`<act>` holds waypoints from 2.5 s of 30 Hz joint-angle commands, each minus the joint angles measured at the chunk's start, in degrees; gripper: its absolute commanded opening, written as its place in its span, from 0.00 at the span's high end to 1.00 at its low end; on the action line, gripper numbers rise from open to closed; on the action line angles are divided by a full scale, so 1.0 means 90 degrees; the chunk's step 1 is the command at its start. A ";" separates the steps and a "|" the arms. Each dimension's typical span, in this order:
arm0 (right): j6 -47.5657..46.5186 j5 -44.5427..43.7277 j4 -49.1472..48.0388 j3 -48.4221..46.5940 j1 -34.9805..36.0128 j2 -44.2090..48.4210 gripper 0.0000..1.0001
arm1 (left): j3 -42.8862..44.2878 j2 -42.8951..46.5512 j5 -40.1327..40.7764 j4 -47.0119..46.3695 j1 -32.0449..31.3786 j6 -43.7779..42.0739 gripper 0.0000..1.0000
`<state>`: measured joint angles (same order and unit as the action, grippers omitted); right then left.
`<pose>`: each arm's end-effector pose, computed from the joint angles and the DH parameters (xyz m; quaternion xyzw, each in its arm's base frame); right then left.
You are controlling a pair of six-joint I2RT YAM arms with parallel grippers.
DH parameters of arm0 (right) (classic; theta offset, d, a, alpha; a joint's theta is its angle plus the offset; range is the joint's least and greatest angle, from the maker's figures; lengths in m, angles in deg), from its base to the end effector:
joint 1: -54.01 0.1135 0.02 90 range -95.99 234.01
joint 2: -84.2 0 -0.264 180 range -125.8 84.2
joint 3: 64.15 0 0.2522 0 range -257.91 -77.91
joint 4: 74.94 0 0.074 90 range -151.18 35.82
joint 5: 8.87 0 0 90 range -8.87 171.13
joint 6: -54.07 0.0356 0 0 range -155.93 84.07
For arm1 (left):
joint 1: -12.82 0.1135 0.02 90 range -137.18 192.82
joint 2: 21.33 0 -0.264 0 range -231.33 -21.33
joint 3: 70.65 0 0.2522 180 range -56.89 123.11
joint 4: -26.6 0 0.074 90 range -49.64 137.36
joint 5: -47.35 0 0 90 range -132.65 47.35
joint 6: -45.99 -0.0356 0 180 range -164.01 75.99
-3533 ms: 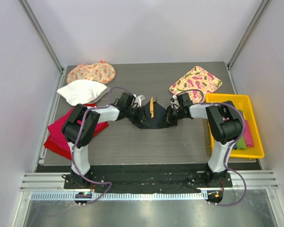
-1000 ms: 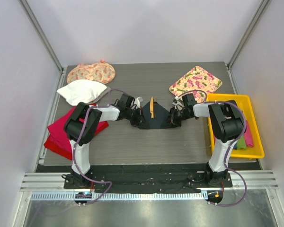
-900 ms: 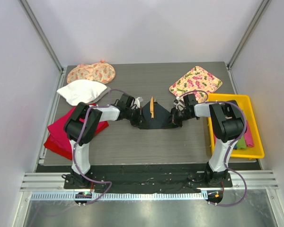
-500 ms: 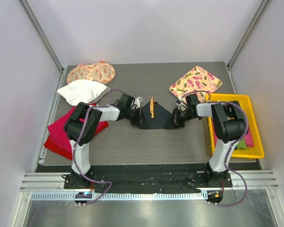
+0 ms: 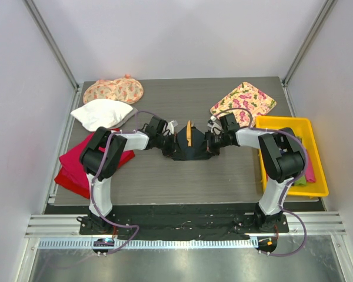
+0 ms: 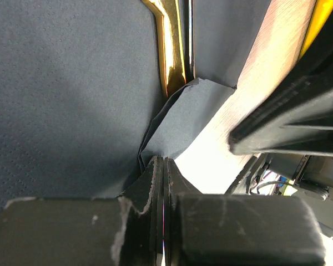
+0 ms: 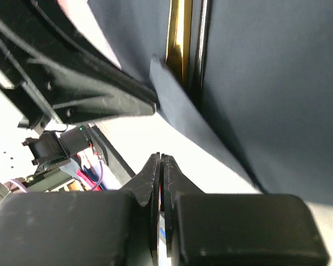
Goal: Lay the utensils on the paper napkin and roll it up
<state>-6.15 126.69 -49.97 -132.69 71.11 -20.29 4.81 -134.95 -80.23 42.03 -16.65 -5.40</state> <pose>0.3159 0.1238 0.1346 0.0019 0.8977 0.4359 0.0633 0.3243 -0.2082 0.1173 0.0287 0.9045 -0.4191 0.0738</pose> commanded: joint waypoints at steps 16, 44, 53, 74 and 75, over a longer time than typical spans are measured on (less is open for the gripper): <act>-0.0096 -0.0697 -0.0043 -0.0300 0.0024 -0.0871 0.99 | -0.0653 0.0486 -0.0101 -0.1035 0.0042 0.0621 0.94; -0.0233 -0.0873 0.0122 -0.0319 -0.0035 -0.0959 0.99 | -0.1024 0.0310 -0.0101 -0.0635 0.0394 0.0417 0.93; -0.0281 -0.0892 0.0152 -0.0309 -0.0045 -0.0920 0.99 | -0.1220 0.0554 -0.0141 -0.0401 0.0638 0.0212 0.89; -0.0242 -0.0804 0.0201 -0.0319 -0.0035 -0.0773 0.99 | -0.0615 0.0536 -0.0619 -0.1738 0.0306 0.0768 0.85; -0.0242 -0.0795 0.0191 -0.0329 -0.0045 -0.0773 0.99 | -0.0547 0.0487 -0.0609 -0.1816 0.0287 0.0807 0.86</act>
<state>-6.07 125.24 -49.69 -135.16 71.05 -26.87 -2.78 -128.19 -85.35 29.85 -13.44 0.13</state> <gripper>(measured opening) 0.057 0.144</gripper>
